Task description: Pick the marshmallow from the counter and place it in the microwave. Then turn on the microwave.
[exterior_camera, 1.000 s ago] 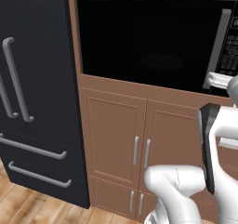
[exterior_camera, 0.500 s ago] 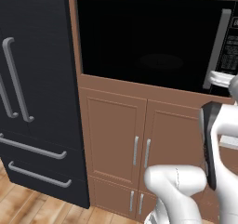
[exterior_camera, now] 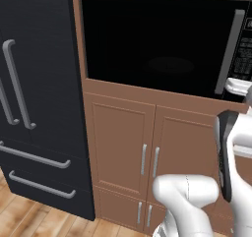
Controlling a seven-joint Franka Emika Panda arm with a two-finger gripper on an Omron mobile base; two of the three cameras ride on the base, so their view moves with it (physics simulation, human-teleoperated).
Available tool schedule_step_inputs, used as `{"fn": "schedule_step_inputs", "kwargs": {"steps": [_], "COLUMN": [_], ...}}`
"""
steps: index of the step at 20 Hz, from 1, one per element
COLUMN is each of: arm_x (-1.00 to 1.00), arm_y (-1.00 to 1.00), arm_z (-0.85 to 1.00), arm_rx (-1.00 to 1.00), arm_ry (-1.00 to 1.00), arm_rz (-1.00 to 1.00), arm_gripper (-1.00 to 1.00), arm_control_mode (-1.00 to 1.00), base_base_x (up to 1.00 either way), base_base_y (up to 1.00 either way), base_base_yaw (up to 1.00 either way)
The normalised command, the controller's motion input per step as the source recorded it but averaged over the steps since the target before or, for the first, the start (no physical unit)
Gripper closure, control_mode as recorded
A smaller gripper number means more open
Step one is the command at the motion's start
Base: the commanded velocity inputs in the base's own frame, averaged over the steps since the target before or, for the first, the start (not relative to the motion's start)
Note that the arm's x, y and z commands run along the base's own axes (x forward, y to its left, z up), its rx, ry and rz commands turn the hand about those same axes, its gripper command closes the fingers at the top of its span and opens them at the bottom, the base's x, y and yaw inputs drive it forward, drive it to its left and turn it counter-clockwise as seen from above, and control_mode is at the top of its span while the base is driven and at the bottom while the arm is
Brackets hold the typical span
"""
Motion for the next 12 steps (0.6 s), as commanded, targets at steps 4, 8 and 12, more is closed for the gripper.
{"fn": "schedule_step_inputs", "kwargs": {"steps": [4, 8, 12], "arm_x": [0.0, 0.0, 0.02], "arm_y": [-0.1, -0.07, -0.01], "arm_z": [-0.11, 0.0, 0.0], "arm_rx": [-0.05, -0.01, 0.0], "arm_ry": [-0.01, 0.0, 0.0], "arm_rz": [0.0, 0.0, 0.0], "arm_gripper": [-1.0, -1.0, -1.0], "arm_control_mode": [-1.0, -1.0, -1.0], "base_base_x": [0.0, 0.0, 0.0], "base_base_y": [0.0, 0.0, 0.0], "base_base_yaw": [0.0, 0.0, 0.0]}}
